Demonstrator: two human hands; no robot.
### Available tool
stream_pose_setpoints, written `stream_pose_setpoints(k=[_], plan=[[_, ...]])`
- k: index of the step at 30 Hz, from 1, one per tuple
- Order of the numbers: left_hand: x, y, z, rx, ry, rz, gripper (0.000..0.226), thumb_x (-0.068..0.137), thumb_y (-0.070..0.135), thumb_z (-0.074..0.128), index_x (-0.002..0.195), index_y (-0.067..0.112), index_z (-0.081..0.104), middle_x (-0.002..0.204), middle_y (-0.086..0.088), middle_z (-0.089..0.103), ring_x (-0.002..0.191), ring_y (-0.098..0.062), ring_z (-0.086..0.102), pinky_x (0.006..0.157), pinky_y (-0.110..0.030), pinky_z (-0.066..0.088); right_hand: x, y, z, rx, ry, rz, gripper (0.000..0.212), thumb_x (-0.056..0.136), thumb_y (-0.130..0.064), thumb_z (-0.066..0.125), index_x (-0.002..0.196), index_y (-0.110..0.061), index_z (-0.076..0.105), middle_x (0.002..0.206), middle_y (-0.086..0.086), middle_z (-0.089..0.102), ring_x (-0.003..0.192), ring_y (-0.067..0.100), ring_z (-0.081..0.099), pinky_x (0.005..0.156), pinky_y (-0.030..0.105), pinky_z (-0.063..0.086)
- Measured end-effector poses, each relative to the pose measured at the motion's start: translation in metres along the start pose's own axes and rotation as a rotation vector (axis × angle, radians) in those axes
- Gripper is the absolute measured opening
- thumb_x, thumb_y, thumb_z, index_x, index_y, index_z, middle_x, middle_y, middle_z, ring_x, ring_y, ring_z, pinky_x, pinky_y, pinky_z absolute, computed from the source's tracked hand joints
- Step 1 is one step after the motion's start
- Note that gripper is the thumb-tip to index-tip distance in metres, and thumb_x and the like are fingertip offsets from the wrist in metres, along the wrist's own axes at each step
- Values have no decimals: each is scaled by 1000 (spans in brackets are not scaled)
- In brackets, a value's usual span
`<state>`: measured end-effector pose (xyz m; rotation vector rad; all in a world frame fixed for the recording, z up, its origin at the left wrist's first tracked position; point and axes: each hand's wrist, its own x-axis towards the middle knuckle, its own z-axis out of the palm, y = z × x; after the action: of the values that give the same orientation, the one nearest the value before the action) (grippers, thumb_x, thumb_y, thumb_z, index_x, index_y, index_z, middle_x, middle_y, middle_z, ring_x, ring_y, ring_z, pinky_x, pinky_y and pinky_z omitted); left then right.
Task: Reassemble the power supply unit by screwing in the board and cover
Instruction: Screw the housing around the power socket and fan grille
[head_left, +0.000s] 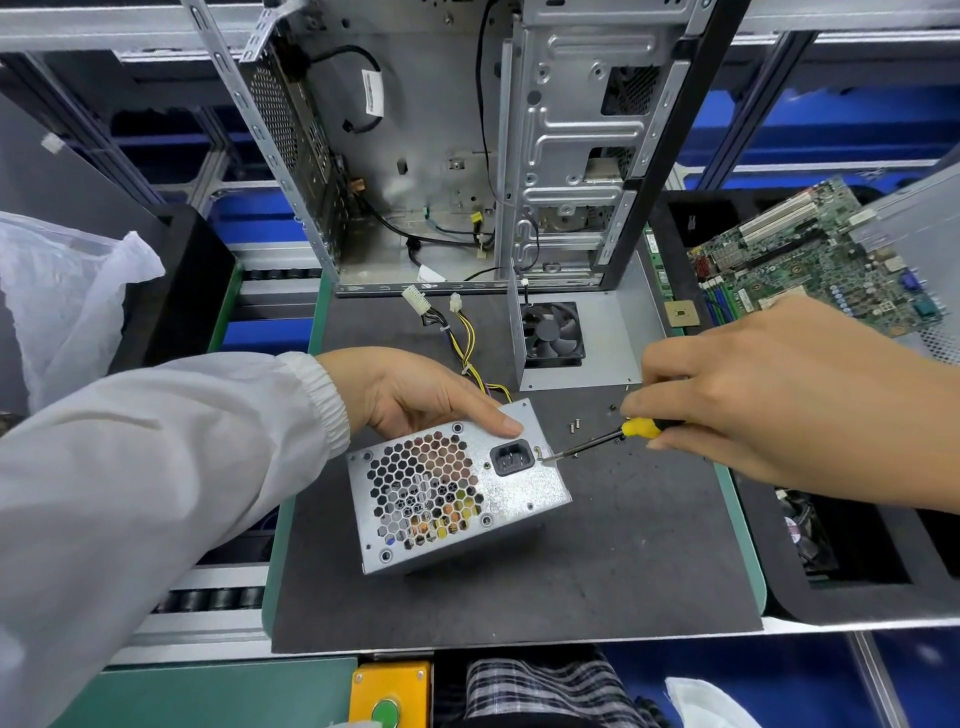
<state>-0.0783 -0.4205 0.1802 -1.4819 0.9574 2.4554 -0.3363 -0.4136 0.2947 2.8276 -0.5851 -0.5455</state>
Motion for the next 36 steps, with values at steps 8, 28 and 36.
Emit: stream_pose_setpoints(k=[8,28,36], plan=[[0,-1,1,0,16,6,51,83,25,65,130,6,60,106,-11,71,91,-22,69,95,-41,51,-1,2,3,55,34,2,54,86,-52,8,114,-40,53,97,-13,49,77,15,62,46,26,24],[2,3,12,99,119,-5,34,67,31,79,94,11,75,87,-8,74,71,-18,71,75,-33,57,3,6,3,-39,111,21,47,87,-57,16,116,-45,52,100,-18,49,63,11,43,44,22,14],[4,0,15,139,201,44,24,63,31,80,81,14,78,80,-7,75,62,-15,69,61,-25,58,2,3,2,36,102,40,30,87,-53,42,102,-41,65,87,-15,57,58,16,58,43,22,8]])
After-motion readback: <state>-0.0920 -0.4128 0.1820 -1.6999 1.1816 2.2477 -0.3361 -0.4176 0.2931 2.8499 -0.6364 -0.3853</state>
